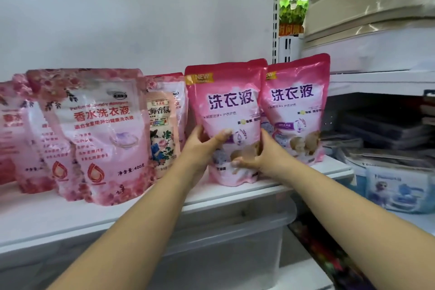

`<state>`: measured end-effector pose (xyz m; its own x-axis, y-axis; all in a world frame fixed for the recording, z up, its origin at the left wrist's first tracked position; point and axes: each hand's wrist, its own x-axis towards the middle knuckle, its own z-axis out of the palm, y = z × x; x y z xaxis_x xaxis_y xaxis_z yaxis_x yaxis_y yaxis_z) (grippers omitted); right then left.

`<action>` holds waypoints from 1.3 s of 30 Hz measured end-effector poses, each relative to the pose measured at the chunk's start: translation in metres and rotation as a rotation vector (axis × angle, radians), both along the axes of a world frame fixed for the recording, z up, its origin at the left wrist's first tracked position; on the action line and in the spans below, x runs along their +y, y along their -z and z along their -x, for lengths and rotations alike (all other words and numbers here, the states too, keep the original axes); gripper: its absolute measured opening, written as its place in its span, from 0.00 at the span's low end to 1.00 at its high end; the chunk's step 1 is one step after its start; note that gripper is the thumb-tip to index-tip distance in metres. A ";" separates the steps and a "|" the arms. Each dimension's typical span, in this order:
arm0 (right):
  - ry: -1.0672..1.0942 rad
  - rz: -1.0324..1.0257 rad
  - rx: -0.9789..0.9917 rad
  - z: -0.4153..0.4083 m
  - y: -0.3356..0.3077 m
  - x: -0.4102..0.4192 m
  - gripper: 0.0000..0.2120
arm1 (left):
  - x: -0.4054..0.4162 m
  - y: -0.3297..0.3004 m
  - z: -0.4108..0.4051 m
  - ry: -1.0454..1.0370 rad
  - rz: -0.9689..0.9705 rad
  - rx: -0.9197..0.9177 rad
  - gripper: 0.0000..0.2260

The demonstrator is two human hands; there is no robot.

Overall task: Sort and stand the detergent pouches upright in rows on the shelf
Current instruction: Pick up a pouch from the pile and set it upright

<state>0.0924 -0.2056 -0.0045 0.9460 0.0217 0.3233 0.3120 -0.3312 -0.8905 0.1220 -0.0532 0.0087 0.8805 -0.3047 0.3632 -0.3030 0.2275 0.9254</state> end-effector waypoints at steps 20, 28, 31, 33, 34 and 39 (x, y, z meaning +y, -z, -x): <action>0.427 0.064 -0.433 0.048 0.008 0.047 0.43 | 0.058 -0.004 0.045 -0.768 -0.401 -0.616 0.08; 0.029 -0.078 -0.210 0.021 -0.029 0.131 0.46 | 0.139 -0.004 0.035 -1.078 -0.190 -0.082 0.33; 0.014 -0.233 -0.037 -0.005 -0.040 0.141 0.47 | 0.148 0.006 0.027 -0.899 -0.316 0.000 0.30; -0.032 -0.312 0.031 -0.017 -0.040 0.148 0.47 | 0.153 0.006 0.023 -0.895 -0.366 -0.063 0.23; -0.042 -0.302 0.061 -0.021 -0.038 0.150 0.46 | 0.155 0.005 0.022 -0.896 -0.360 -0.084 0.19; -0.056 -0.202 0.001 -0.044 -0.023 0.159 0.26 | 0.173 0.008 0.034 -0.930 -0.137 -0.195 0.08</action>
<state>0.1359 -0.0467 0.0180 0.9454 0.0090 0.3258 0.3242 -0.1284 -0.9372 0.0882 0.1202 0.0009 0.7194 0.4349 0.5417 -0.4587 -0.2882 0.8406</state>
